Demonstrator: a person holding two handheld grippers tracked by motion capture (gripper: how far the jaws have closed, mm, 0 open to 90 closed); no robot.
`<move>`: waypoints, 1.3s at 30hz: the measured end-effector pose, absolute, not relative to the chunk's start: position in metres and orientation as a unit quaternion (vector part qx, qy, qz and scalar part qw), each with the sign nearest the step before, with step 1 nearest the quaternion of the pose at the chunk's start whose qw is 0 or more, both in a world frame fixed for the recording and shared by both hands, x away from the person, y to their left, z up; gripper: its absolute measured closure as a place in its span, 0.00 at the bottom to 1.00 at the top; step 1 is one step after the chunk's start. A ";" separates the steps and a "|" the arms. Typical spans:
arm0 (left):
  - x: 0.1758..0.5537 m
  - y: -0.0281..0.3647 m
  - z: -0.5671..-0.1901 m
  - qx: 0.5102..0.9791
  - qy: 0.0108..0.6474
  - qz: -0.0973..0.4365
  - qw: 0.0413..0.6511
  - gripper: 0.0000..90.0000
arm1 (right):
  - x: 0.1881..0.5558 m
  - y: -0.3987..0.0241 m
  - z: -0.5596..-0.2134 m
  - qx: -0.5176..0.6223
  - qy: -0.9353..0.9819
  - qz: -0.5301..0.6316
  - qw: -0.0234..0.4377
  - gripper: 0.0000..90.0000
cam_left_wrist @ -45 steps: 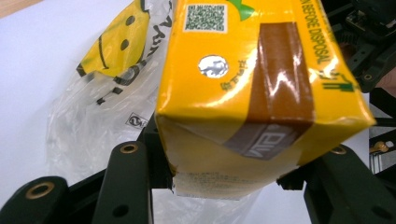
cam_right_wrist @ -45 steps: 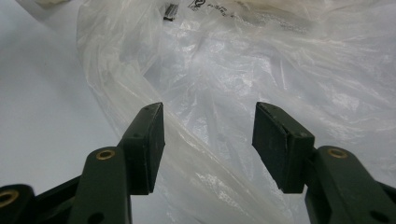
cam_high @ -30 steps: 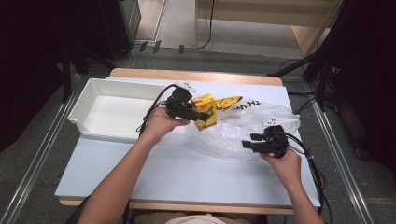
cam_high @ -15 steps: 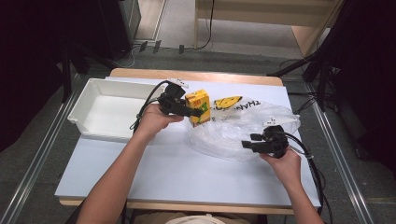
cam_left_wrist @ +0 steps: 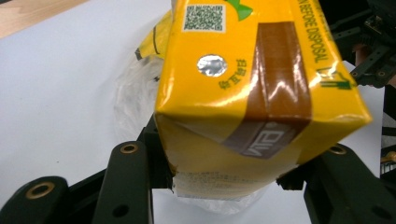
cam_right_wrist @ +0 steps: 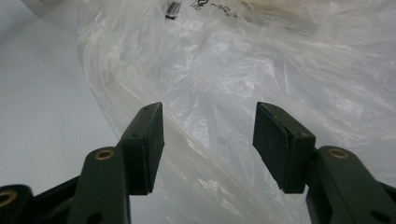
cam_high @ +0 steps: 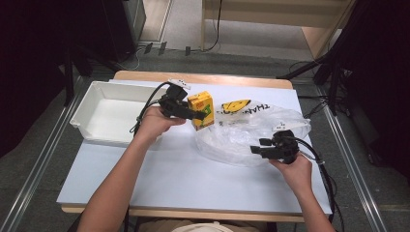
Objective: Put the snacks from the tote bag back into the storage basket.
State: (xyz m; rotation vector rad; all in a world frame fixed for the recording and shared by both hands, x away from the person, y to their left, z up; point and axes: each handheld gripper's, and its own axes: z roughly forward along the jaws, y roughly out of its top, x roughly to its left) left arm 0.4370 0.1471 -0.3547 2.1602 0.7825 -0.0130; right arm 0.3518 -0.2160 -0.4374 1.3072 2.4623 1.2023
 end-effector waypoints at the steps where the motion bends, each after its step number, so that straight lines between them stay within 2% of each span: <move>1: 0.437 0.149 -0.354 0.857 0.312 -0.005 0.409 0.57 | 0.352 -0.216 -0.437 0.429 0.810 0.395 0.053 0.49; 39: 0.447 0.197 -0.340 0.842 0.348 0.024 0.412 0.57 | 0.351 -0.216 -0.437 0.432 0.810 0.394 0.054 0.49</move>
